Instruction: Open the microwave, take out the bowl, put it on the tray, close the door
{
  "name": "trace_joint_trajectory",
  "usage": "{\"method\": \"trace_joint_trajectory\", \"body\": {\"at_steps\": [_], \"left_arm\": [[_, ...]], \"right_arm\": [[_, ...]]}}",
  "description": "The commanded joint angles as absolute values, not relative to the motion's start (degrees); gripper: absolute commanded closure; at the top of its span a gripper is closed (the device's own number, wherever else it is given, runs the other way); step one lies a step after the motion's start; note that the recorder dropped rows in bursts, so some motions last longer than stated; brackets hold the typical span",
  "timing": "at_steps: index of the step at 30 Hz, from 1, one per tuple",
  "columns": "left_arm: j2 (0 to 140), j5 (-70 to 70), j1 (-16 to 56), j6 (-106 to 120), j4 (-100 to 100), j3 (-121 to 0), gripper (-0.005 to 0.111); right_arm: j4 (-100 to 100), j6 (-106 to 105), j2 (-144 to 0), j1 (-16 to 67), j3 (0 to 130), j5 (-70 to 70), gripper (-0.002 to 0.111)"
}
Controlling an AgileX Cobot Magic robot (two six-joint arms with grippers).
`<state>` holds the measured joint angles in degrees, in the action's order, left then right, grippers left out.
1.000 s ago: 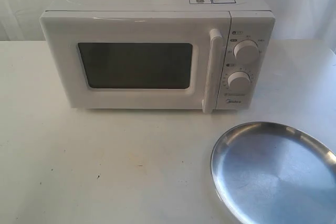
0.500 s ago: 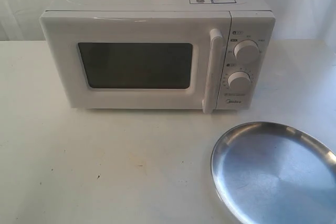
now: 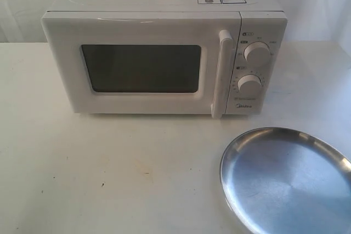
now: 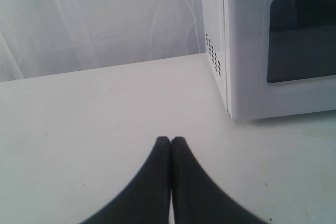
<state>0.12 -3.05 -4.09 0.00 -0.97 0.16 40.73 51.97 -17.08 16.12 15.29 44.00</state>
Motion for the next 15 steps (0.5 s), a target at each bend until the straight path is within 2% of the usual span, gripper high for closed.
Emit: {"method": "trace_joint_trajectory", "body": {"at_steps": [1,4,9,15], "left_arm": [[0.0,-3.0,-4.0,0.0,-0.4,0.0,0.107],[0.0,-3.0,-4.0,0.0,-0.4,0.0,0.107],[0.0,-3.0,-4.0,0.0,-0.4,0.0,0.107],[0.0,-3.0,-4.0,0.0,-0.4,0.0,0.107]], "right_arm": [[55.7,57.0,-36.1,15.9,24.8,46.9,0.108],[56.6,49.9,-51.5,15.9,26.9,49.1,0.108],[54.8,39.4,-73.2,15.4,26.8,60.6,0.108],[55.8,33.0,-90.0,6.4,26.8,70.0,0.108]]}}
